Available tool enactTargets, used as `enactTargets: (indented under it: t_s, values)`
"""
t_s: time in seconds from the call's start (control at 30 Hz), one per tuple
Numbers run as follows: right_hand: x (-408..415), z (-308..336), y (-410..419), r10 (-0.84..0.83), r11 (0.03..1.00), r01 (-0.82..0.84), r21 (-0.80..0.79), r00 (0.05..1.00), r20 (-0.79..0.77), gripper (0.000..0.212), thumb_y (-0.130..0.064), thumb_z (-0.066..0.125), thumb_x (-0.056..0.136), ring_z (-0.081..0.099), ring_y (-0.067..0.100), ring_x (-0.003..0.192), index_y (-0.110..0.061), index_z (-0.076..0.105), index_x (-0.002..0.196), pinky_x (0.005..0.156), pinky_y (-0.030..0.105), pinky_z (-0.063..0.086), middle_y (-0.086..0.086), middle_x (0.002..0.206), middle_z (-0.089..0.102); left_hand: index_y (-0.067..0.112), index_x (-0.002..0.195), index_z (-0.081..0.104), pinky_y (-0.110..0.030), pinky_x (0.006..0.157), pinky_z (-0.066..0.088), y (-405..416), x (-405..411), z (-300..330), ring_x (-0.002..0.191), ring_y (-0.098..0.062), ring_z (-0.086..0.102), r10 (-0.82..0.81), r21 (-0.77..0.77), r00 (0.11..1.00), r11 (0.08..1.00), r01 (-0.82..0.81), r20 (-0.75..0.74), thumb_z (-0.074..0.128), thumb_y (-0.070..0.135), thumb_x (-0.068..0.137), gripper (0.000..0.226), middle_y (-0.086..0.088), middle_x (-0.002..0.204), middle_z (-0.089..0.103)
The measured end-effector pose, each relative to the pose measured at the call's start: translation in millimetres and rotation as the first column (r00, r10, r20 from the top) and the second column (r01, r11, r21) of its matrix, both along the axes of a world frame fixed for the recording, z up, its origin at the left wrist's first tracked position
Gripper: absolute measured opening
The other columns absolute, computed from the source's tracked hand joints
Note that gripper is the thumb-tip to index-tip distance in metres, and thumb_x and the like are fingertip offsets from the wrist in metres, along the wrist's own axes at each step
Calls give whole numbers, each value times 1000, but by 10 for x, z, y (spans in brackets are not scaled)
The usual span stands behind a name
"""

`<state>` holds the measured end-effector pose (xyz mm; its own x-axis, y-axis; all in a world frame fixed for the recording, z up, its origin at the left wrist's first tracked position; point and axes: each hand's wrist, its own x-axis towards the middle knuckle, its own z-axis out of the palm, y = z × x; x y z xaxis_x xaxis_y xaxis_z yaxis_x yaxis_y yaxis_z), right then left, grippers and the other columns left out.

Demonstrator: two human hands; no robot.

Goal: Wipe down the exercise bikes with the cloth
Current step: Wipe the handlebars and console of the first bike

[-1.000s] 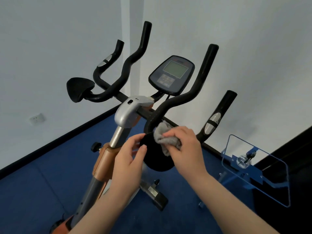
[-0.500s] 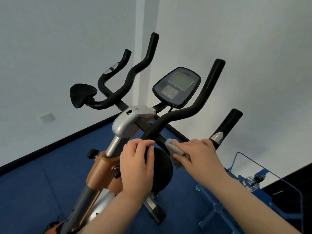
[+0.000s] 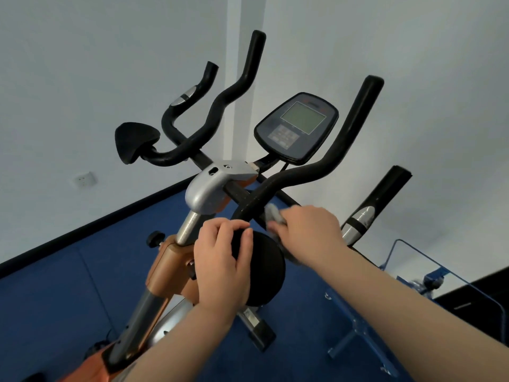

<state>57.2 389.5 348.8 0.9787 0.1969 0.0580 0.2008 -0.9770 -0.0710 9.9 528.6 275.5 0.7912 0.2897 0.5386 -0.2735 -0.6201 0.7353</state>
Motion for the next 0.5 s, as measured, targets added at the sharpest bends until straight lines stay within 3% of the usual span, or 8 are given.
enactTargets:
  t_s: [0.13,0.23,0.27,0.33,0.4,0.5]
  values:
    - [101,-61,129,-36,990,37,139,999,-7,38,-49,40,94,61,28,81,-19,63,91,63,34,42,5,84,65,25,99,59,-25,82,40,-3,-24,70,91,-6,49,1,30,1000,1000,0,-14,49,32,92,15,9,99,51]
    - [-206,-192,-96,50,998,-54,13,977,206,21,-38,55,90,64,24,77,-25,62,104,63,32,43,-1,84,68,24,102,59,-23,83,34,-21,-63,151,91,-7,48,-20,156,999,988,15,29,50,23,89,16,6,98,54]
    - [-335,-231,-185,96,995,-89,-38,958,269,28,-29,65,84,65,20,77,-24,63,111,65,31,46,-3,86,70,25,104,58,-23,82,33,-58,-65,206,91,-6,48,-53,185,997,982,43,52,50,21,87,19,7,98,55]
    - [-508,-347,-422,230,970,-242,-11,901,368,42,-13,69,77,66,17,92,-17,64,118,80,31,49,-2,103,71,27,106,56,-23,81,34,-190,-22,355,90,-4,49,-165,232,984,962,144,70,50,19,86,22,11,96,56]
    - [-535,-376,-740,377,922,-372,-102,813,444,35,-8,58,84,62,19,109,-15,65,117,96,31,42,-1,113,68,26,108,55,-24,79,37,-351,64,498,85,-3,52,-286,289,957,921,262,44,51,20,85,24,13,91,56]
    - [-338,-244,-1185,381,924,-337,-179,780,496,29,-13,48,88,57,20,121,-15,67,110,108,37,30,0,116,67,21,110,58,-32,74,47,-500,194,595,82,-7,57,-392,227,919,891,393,-50,58,15,86,25,10,93,58]
